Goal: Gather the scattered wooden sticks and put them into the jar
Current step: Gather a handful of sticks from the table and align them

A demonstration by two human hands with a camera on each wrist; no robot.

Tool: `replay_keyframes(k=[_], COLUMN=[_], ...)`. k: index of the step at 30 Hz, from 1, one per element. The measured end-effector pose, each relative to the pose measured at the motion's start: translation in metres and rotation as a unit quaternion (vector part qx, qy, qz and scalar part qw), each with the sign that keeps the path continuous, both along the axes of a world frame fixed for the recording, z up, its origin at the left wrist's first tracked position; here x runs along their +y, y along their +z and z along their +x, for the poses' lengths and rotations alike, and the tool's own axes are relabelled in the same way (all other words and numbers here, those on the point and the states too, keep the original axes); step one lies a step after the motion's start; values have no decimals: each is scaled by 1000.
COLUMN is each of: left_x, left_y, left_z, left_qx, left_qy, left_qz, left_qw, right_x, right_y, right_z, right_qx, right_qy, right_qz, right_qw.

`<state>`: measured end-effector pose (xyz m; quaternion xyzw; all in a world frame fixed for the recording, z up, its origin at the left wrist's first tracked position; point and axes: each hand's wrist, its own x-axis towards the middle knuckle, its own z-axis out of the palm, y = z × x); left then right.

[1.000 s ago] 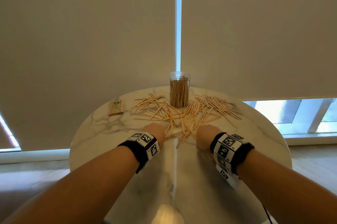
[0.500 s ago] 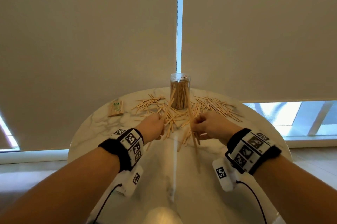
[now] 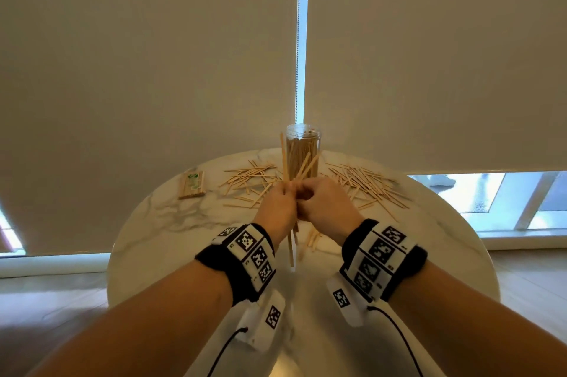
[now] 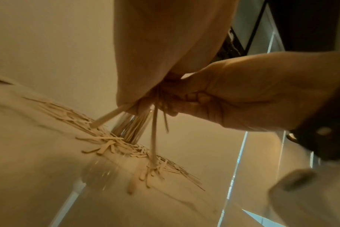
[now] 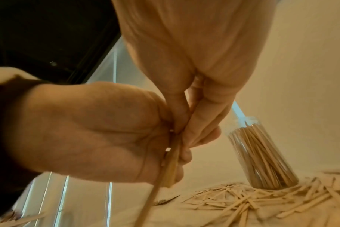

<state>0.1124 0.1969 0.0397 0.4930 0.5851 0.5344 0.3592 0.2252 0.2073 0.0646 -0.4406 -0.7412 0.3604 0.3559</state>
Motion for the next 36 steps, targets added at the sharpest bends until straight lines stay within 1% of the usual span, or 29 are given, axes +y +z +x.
replay_keyframes(k=[2,3,4,5,6,8,11,14,16,18,20,21,22,23,24,25,26,27,28,29,32,33,34,36], left_x=[1,1,2,0,-2,-7,-16,-25,-28,-27,-21,-17,-12,-7,-2,4,9,16,22,27,39,43,47,55], left_y=[-3,-4,-5,-4,-4,-2,3,6,6,9,14,16,18,19,20,20,20,18,16,14,7,5,3,-3], left_z=[-10,-15,-20,-22,-23,-19,-2,14,20,23,23,22,18,13,5,-5,-17,-30,-42,-51,-61,-60,-57,-49], left_qx=[-2,-6,-30,-58,-73,-42,1,-12,-35,-67,-86,-75,-46,-4,50,113,176,233,284,332,472,495,506,507], left_qy=[42,56,58,47,28,-27,-139,-203,-210,-202,-181,-163,-140,-111,-78,-45,-21,-9,-6,-10,-18,-20,-24,-35], left_qz=[2,-4,-9,-17,-23,-30,-36,-43,-36,-30,-31,-37,-43,-47,-46,-43,-43,-52,-71,-102,-194,-210,-220,-236], left_qw=[999,998,998,997,997,998,990,978,976,977,979,983,988,993,995,992,983,971,956,938,860,843,834,828], right_x=[-5,-5,-5,-4,-1,2,14,26,29,29,24,21,19,21,25,31,36,41,45,46,54,59,65,75], right_y=[6,10,17,24,31,47,60,59,59,59,58,56,54,51,49,44,39,35,30,26,9,2,-4,-11], right_z=[1,3,6,9,11,15,15,14,15,18,17,16,15,15,17,20,24,27,29,29,21,17,12,3], right_qx=[-54,-53,-41,-30,-25,-18,-31,-70,-62,-36,-64,-88,-92,-82,-69,-74,-125,-193,-292,-369,-502,-511,-514,-515], right_qy=[34,30,12,-15,-42,-65,-49,-19,-9,-21,22,43,48,28,-8,-42,-63,-84,-86,-84,-57,-55,-59,-54], right_qz=[-9,-21,-23,-6,16,45,53,39,17,19,-1,-14,-20,-26,-29,-34,-41,-61,-73,-91,-97,-88,-78,-65], right_qw=[998,998,999,999,999,997,997,997,998,999,998,995,994,996,997,996,989,976,950,921,858,853,852,853])
